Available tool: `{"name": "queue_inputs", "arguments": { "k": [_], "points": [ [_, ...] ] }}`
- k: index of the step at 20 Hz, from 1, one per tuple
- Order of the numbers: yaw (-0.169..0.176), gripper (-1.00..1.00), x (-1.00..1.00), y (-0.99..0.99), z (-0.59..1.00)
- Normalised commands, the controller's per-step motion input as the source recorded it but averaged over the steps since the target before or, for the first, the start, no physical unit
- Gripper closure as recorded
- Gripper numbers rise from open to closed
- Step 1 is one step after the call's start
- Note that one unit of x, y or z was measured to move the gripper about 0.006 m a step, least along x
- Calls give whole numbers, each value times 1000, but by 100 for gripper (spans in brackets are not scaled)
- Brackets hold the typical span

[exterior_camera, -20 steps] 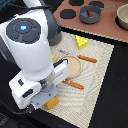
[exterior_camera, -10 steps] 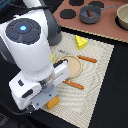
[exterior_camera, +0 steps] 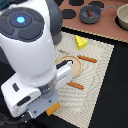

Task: Interact with the objects in diverse but meaningful ways.

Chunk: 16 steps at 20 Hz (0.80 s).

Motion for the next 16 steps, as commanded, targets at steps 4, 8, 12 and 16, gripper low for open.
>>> {"name": "queue_inputs", "arguments": {
  "k": [4, 8, 12, 16],
  "points": [
    [-187, 100, -444, 104, 227],
    [-301, 100, -246, 1, 65],
    [-285, 100, -273, 23, 8],
    [-260, 100, -319, 97, 0]
  ]
}}
